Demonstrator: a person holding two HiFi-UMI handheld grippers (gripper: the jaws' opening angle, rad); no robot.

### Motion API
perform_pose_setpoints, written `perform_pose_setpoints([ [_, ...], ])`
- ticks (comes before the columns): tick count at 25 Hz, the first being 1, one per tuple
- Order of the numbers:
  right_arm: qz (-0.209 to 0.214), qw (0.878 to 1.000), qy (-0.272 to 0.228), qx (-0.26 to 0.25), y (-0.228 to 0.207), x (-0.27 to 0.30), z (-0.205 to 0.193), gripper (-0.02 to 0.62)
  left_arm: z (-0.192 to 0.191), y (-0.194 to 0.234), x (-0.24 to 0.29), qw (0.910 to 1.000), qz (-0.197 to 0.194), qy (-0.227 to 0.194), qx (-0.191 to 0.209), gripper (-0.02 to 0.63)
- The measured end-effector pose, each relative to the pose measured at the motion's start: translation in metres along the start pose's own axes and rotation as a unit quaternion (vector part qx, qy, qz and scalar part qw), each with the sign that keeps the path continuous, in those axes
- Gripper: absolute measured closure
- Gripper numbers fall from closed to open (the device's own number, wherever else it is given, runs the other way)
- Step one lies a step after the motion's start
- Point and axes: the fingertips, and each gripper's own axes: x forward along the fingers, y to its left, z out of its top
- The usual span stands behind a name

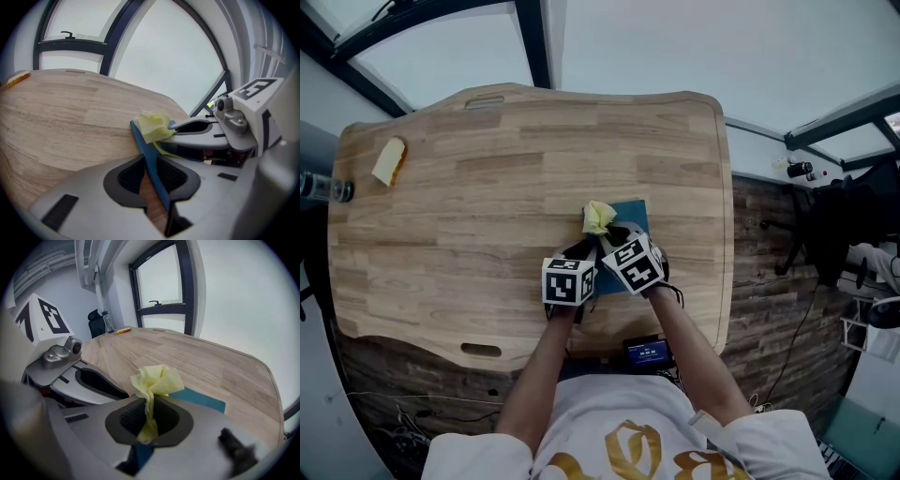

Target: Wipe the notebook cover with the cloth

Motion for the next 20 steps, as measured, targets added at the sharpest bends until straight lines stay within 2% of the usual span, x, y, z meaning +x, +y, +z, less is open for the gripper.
perform_pose_setpoints([
  [20, 0.025, 1.000, 0.016, 0.006, 0.029, -0.019, -0.031, 0.558, 0.000, 0.000, 0.001, 1.0000, 0.001, 0.001, 0.000, 0.517],
])
